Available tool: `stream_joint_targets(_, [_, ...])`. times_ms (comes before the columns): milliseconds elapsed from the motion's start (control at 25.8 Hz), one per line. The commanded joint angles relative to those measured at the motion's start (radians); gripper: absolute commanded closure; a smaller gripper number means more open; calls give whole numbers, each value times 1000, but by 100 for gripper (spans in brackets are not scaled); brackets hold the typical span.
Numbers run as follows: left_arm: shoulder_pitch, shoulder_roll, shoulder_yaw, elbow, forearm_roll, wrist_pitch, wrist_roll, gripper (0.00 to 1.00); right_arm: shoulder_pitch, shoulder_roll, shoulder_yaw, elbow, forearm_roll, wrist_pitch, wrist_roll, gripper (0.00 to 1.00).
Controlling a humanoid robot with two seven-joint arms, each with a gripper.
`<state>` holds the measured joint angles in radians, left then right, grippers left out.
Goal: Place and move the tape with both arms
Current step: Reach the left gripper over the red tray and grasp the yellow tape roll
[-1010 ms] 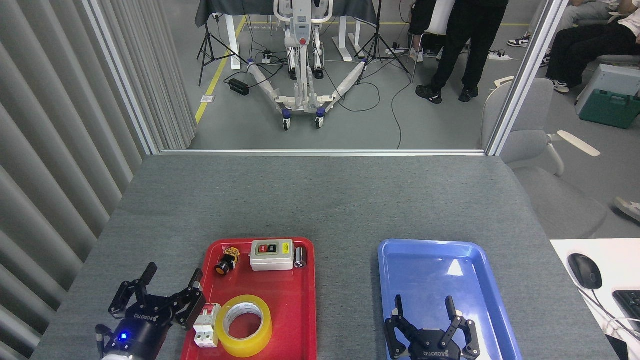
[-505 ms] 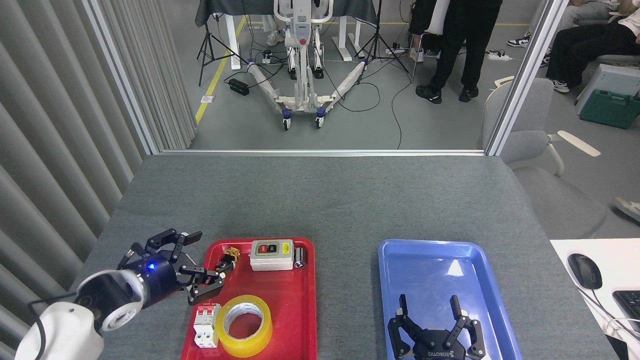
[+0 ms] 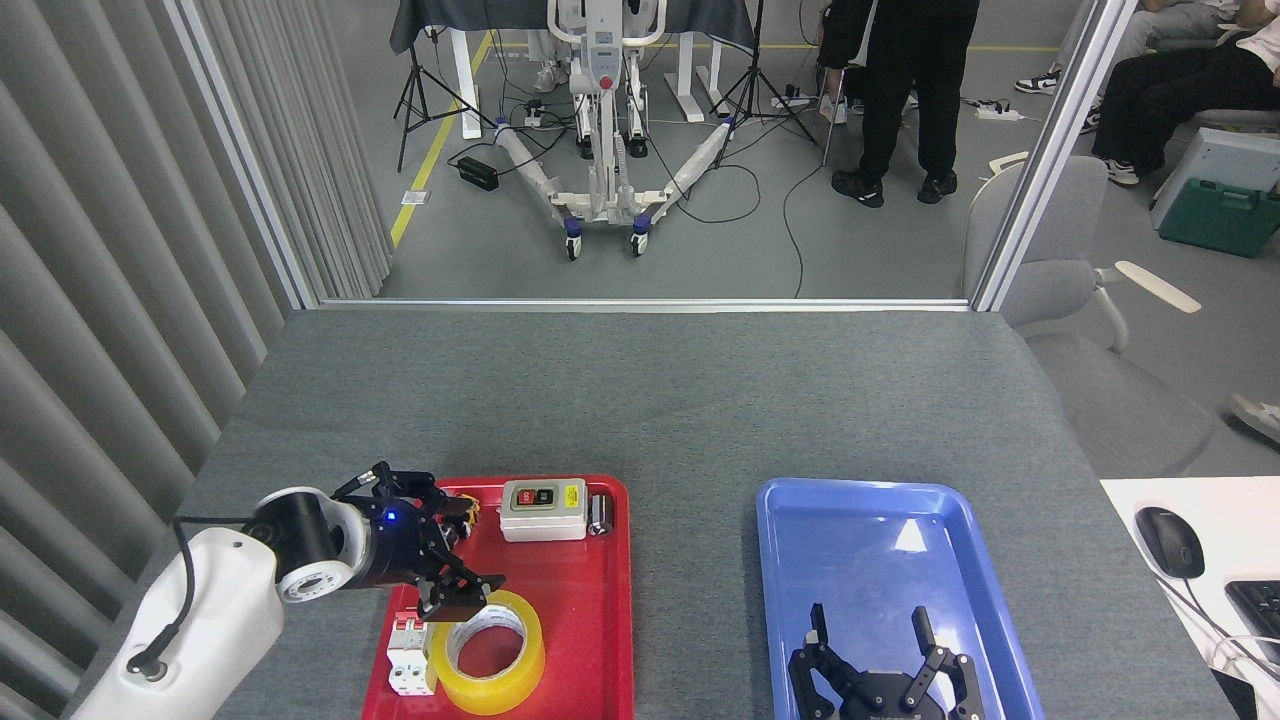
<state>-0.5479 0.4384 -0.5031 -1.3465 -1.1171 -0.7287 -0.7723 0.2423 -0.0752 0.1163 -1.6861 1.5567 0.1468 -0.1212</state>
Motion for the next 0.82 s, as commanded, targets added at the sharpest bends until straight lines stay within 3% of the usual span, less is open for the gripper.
stream_joint_targets(0, [-13,-44,-23,56,2,15,-50,6,12,0,-29,-17,-1,-1,-2,0])
stream_joint_targets(155, [-20,-40,-32,63,0,31,-84,6,9,-5,-40,-18,-33,-6,0,0])
stream_joint_targets(272, [-18,-38,-35,69,-6,29,-144,6,8,-6,-40,-18,-35,-6,-8,0])
stream_joint_targets(544, [-24,-61,-75,127,-26,28,-154,7,-6,-8,-35,-15,-26,-1,-6,0])
stream_joint_targets(777, [-33,-75,-77,145,-38,22,-262,21,-5,-15,-40,-9,8,-4,-6,0])
